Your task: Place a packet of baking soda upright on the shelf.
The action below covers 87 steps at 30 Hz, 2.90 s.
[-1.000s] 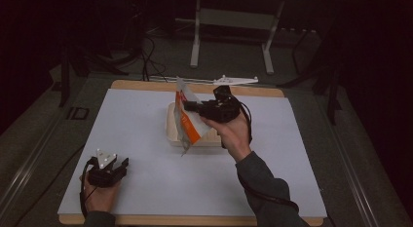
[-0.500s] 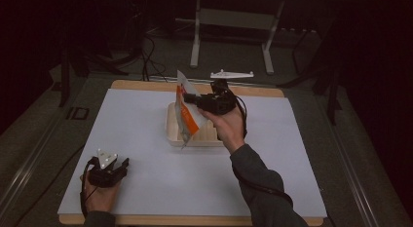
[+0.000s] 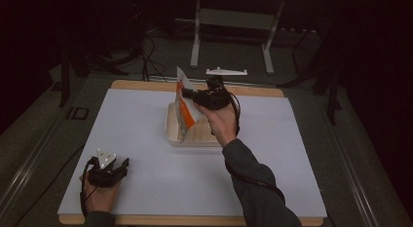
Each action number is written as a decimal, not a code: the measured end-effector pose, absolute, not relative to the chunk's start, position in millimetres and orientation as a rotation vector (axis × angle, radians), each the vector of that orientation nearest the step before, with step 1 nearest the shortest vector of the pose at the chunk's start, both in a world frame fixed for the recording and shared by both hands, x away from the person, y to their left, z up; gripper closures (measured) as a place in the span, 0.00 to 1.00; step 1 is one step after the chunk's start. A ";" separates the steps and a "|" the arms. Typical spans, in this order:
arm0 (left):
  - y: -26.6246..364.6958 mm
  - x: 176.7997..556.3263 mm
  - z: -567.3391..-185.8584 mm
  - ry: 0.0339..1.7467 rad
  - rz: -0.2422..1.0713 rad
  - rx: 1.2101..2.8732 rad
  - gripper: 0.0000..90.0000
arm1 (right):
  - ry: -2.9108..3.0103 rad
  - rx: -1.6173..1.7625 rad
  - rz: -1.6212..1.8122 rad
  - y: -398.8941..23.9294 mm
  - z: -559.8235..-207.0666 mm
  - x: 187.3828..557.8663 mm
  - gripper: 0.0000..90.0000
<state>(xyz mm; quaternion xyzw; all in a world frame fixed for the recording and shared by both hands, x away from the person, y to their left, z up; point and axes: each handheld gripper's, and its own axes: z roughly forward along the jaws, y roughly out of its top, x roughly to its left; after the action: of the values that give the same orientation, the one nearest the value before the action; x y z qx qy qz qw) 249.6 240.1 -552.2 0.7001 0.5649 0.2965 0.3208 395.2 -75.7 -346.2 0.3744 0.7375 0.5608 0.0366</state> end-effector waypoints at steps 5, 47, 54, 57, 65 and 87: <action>240.4 249.3 -552.1 1.483 0.778 1.835 0.57 | 2.248 1.157 1.695 -70.0 -348.3 400.7 1.00; 240.4 249.4 -552.1 1.484 0.779 1.835 0.57 | 2.090 1.219 1.584 -44.6 -385.1 400.1 1.00; 240.2 249.4 -552.1 1.485 0.780 1.836 0.57 | 2.056 1.279 1.593 -43.1 -390.0 399.9 1.00; 240.5 249.2 -552.0 1.482 0.779 1.835 0.57 | 2.052 1.304 1.569 -40.3 -395.7 401.9 1.00; 240.3 249.4 -552.0 1.484 0.778 1.836 0.57 | 2.054 1.323 1.545 -38.5 -400.7 404.8 1.00; 240.4 249.3 -551.9 1.484 0.778 1.835 0.57 | 2.096 1.297 1.448 -29.2 -405.1 411.8 0.88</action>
<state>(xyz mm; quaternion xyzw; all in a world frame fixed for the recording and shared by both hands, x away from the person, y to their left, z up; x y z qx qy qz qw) 249.3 240.4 -551.9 0.6990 0.5654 0.2963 0.3224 411.8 -29.2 -405.1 0.4491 0.7259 0.5014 0.1409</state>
